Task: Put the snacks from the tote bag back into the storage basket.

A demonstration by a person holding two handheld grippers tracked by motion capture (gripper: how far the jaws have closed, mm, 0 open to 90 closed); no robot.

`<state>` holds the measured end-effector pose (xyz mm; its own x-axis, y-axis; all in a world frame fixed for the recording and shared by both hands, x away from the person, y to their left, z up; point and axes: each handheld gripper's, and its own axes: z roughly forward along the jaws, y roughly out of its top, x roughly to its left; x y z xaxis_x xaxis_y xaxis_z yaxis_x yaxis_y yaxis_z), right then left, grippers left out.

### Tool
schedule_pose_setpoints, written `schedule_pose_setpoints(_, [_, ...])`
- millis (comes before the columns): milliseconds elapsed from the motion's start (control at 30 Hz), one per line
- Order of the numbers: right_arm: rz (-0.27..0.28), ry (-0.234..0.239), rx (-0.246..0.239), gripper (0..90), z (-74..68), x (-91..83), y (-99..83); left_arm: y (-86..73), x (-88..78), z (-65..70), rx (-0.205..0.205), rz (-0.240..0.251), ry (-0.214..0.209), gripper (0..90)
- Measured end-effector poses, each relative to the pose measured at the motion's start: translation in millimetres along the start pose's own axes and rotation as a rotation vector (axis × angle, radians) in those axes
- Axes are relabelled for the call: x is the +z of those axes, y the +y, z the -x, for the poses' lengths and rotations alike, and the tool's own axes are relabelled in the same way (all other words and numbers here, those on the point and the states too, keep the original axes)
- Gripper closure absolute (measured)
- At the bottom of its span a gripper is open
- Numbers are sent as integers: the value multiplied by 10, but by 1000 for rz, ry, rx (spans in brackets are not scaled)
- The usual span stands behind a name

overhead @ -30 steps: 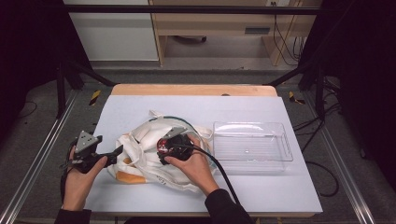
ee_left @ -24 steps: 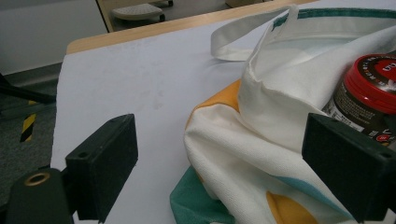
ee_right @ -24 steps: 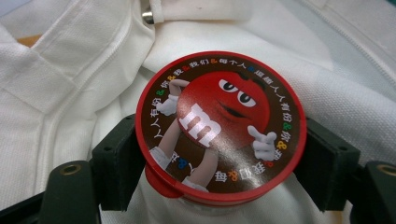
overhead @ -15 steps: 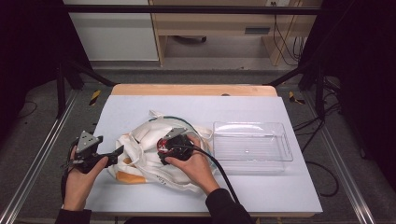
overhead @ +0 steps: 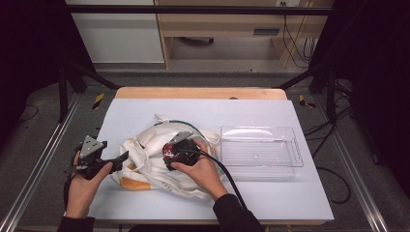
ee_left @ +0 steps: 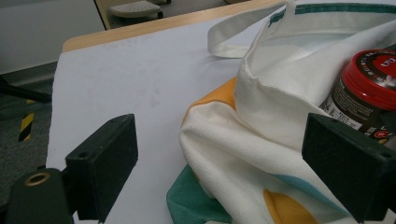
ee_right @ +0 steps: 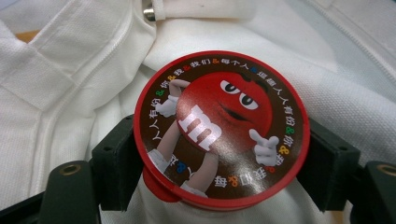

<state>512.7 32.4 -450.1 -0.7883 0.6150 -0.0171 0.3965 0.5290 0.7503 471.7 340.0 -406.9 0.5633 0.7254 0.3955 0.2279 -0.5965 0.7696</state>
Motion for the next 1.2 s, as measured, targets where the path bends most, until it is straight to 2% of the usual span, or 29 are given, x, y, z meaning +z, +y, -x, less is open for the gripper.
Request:
schedule_pose_setpoints(400, [-8, 14, -10, 256, 16, 22, 30, -2, -1, -5, 0, -1, -1, 102])
schedule_pose_setpoints(700, [-20, -7, -2, 258, -11, -5, 59, -10, -10, -9, -17, 4, 3, 102])
schedule_pose_setpoints(900, [-2, -34, 3, 258, -24, -148, 148, -7, -22, -18, -11, 3, 8, 102])
schedule_pose_setpoints(1200, [28, -50, -14, 259, -12, -502, 336, 0, -21, -14, -3, 2, 5, 102])
